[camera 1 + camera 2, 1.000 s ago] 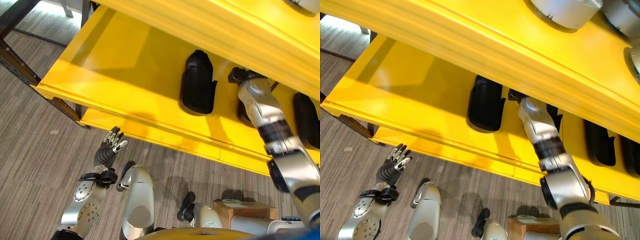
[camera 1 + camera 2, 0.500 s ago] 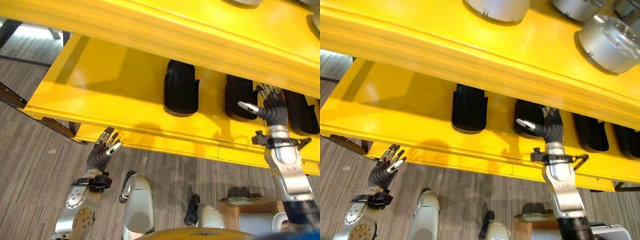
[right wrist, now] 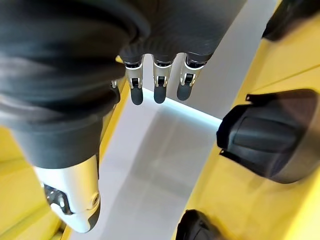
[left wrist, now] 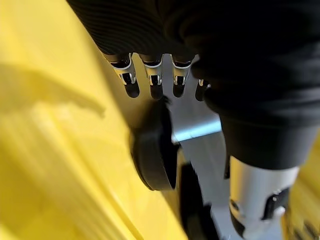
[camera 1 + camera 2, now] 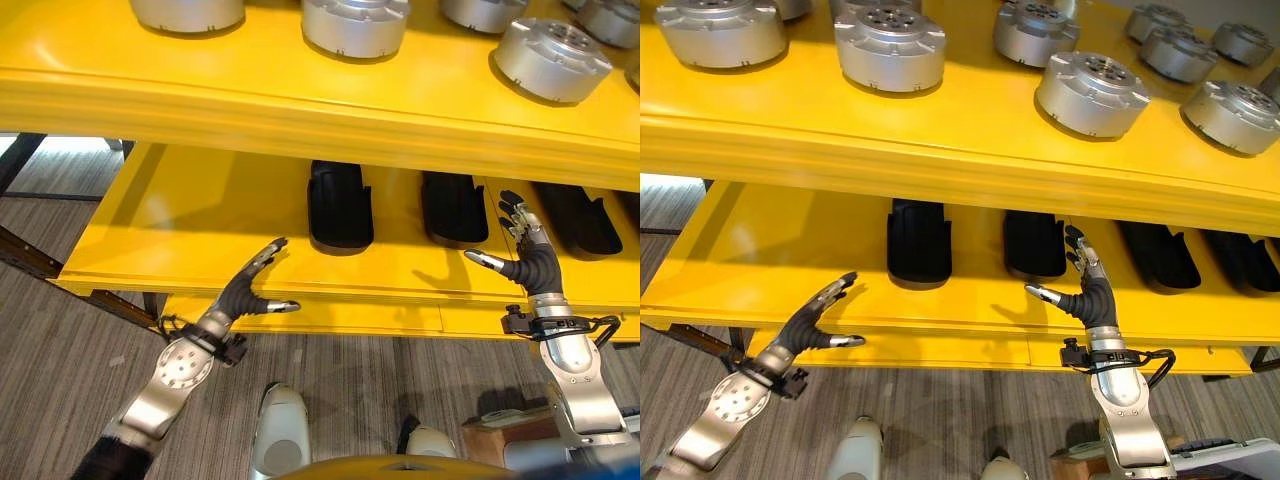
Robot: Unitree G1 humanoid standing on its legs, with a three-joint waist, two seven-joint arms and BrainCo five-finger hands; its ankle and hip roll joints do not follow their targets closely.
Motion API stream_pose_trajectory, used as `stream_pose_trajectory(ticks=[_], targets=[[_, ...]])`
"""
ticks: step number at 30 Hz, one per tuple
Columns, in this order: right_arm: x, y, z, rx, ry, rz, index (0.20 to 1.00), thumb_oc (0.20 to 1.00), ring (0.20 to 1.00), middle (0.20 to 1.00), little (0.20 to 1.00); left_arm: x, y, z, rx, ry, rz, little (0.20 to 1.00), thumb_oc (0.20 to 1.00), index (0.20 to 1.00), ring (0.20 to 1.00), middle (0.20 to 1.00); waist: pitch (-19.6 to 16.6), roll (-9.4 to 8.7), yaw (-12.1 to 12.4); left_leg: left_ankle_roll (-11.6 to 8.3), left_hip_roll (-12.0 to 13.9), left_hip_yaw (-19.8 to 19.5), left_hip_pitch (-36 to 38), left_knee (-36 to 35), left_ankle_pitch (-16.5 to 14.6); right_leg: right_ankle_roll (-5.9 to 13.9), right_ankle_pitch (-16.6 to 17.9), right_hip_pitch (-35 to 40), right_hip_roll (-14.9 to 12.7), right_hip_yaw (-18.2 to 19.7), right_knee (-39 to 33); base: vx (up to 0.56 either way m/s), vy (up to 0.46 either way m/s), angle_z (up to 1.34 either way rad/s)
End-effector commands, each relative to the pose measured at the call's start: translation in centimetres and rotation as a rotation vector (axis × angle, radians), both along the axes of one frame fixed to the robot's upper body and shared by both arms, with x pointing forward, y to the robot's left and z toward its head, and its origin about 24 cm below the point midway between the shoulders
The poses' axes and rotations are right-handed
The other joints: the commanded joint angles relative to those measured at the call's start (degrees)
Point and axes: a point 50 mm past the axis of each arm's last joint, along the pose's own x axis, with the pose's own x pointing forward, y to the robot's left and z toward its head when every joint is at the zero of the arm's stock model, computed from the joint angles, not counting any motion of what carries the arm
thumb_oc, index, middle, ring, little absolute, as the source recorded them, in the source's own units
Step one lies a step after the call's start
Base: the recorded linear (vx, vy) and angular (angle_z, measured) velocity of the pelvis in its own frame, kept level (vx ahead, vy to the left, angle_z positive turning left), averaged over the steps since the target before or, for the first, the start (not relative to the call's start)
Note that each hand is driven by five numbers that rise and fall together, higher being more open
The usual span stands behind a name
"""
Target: Move parts from the plastic box to the shelf.
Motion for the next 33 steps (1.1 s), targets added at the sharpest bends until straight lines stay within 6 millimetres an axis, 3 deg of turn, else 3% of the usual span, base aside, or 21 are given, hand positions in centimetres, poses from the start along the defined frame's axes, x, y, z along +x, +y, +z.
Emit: stream_pose_trajectory(ticks=[1,3,12,24,33], targets=[[0.1,-0.4,1.1,-0.016,-0.089,-0.042,1.0,1.0,1.0,1.0,1.0,0.5,-1.1,0.2,0.121,-0.09,-0.062,1.0,1.0,1.0,1.0,1.0,-2.7,-0.47,-0.28,0.98,-0.29,-0.14,-0.07,-2.7,4.58,-1.96,-0.36,-3.5,0.48,1.15,10.25,0.0,0.023,-0.06],[0.3,-0.3,1.3,-0.039,-0.105,-0.07,1.0,1.0,1.0,1.0,1.0,1.7,-2.4,-0.4,0.164,-0.087,-0.087,1.0,1.0,1.0,1.0,1.0,-3.38,-0.19,-1.23,0.94,-0.25,0.11,-0.2,-2.56,4.5,-1.95,-0.33,-3.98,0.23,1.76,10.41,0.0,0.023,-0.11],[0.6,-0.2,1.3,-0.032,-0.107,-0.096,1.0,1.0,1.0,1.0,1.0,3.9,-2.9,-3.2,0.258,-0.005,-0.026,1.0,1.0,1.0,1.0,1.0,-4.77,0.45,-2.91,0.83,0.16,0.61,-1.73,-2.0,4.9,-2.07,-0.22,-6.15,0.32,3.09,11.08,0.0,0.006,-0.05],[0.8,-0.5,1.2,-0.026,-0.098,-0.126,1.0,1.0,1.0,1.0,1.0,3.5,-1.4,-6.4,0.282,0.142,0.066,1.0,1.0,1.0,1.0,1.0,-5.31,1.17,-2.9,0.74,0.35,0.43,-3.07,-1.71,5.13,-2.31,-0.4,-7.59,0.51,3.42,11.95,0.0,0.002,-0.03],[0.9,-0.3,1.1,-0.014,-0.1,-0.121,1.0,1.0,1.0,1.0,1.0,3.6,-1.6,-8.4,0.329,0.213,0.082,1.0,1.0,1.0,1.0,1.0,-5.37,0.96,-3.07,0.78,0.18,0.71,-3.39,-1.42,5.16,-2.26,-0.25,-7.91,0.2,3.66,12.06,0.0,0.0,0.0]])
